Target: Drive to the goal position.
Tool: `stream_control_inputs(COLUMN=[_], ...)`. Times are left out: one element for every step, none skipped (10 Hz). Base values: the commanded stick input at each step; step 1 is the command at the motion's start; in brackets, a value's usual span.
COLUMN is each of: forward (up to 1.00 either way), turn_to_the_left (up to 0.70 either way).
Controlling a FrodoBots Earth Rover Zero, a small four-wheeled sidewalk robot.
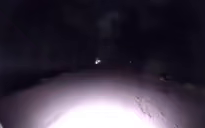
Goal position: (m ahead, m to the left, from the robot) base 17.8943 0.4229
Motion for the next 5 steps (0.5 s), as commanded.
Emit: stream_control_inputs(forward=[1.0,1.0,1.0,1.0,1.0], turn_to_the_left=[0.0,0.0,0.0,0.0,0.0])
